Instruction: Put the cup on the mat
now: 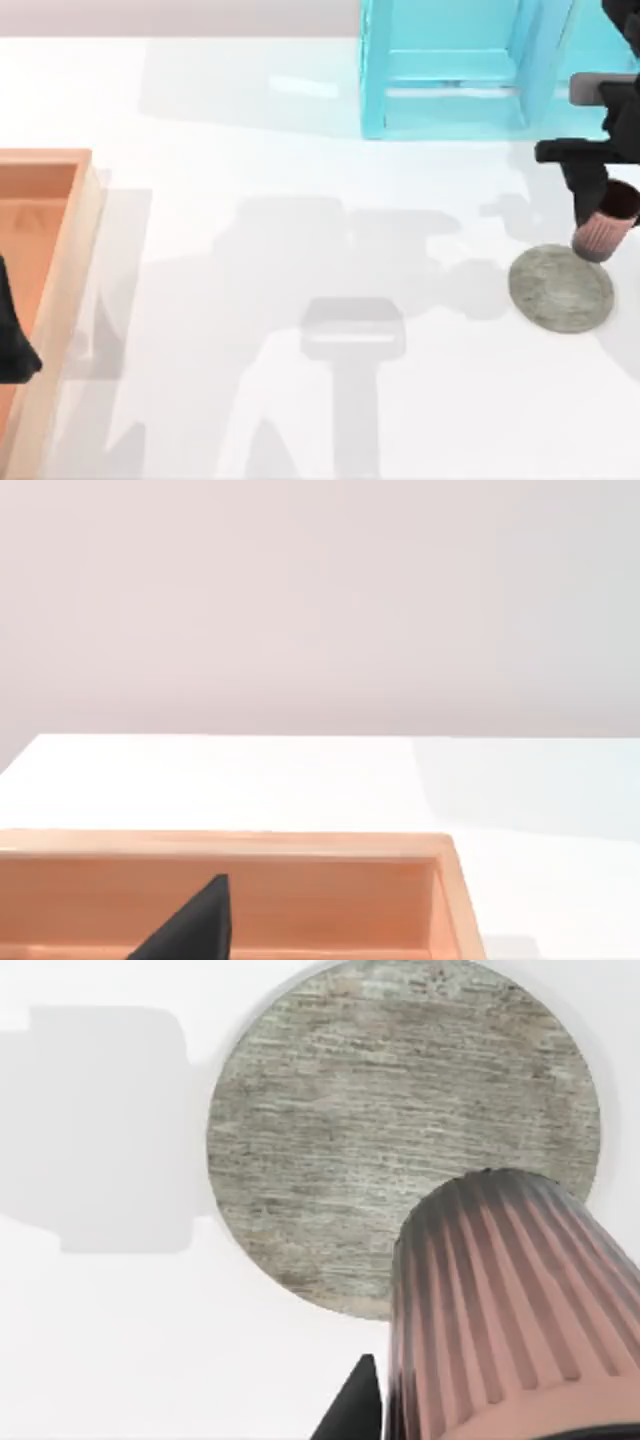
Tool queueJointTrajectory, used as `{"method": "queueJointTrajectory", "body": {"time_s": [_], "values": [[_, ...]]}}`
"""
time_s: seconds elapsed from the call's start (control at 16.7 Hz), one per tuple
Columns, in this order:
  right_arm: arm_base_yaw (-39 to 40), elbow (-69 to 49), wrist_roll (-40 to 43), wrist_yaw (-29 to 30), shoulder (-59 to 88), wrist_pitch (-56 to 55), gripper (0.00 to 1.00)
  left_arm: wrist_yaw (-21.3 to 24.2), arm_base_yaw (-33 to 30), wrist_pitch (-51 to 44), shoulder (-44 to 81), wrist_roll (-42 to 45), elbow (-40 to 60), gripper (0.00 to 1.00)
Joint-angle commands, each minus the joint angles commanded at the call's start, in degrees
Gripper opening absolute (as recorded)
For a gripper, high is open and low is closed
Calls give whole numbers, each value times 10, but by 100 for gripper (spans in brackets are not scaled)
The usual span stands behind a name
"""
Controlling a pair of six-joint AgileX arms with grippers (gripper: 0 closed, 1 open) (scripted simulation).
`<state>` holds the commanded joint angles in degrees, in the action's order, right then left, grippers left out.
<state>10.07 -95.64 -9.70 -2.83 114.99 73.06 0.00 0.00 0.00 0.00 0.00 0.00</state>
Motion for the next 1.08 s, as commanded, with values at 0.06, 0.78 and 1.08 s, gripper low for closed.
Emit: {"method": "queueJointTrajectory", "body": {"time_s": [0.06,0.78,1.08], "values": [[4,-4,-12,0,-1,1,0,0,0,0,0,0,0,100],[9,61,-20,-1,15,-80,0,0,0,0,0,0,0,100],[11,106,-24,0,24,-137,0,0,0,0,0,0,0,100]]}}
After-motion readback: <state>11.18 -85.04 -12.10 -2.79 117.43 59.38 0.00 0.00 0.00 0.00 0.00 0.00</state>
